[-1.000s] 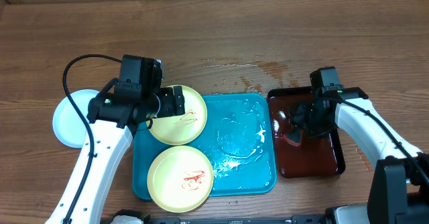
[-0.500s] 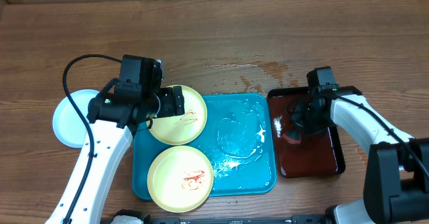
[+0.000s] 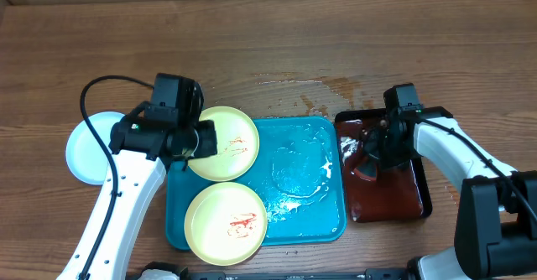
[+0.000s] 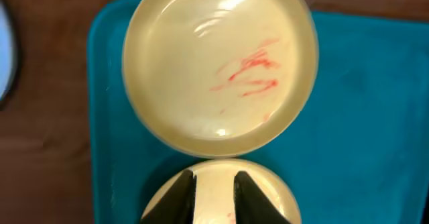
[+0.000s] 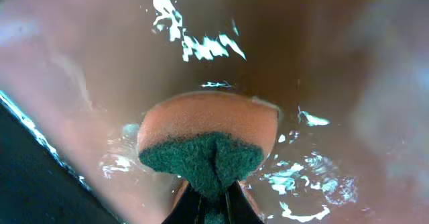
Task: Clean dirty plates on tray and stack at the side
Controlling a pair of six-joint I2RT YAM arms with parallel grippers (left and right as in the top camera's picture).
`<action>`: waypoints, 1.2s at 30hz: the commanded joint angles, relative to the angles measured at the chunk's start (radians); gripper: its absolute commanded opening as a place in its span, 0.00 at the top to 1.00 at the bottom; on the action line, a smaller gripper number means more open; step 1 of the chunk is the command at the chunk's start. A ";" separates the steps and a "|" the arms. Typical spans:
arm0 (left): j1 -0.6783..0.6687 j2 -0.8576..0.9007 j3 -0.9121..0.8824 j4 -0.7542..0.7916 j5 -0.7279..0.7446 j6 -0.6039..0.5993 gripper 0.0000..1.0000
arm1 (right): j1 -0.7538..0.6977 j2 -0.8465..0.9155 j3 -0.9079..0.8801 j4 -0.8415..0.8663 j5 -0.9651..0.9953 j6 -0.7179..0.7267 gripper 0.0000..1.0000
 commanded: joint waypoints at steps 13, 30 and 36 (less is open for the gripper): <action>0.003 0.022 -0.077 0.108 -0.205 0.036 0.18 | -0.001 -0.038 0.021 -0.044 -0.013 -0.042 0.96; 0.145 0.370 -0.079 0.275 -0.020 0.184 0.37 | -0.001 -0.038 0.021 -0.047 -0.021 -0.076 0.96; 0.150 0.391 -0.079 0.331 -0.017 0.183 0.39 | -0.001 -0.038 0.021 -0.045 -0.040 -0.098 0.96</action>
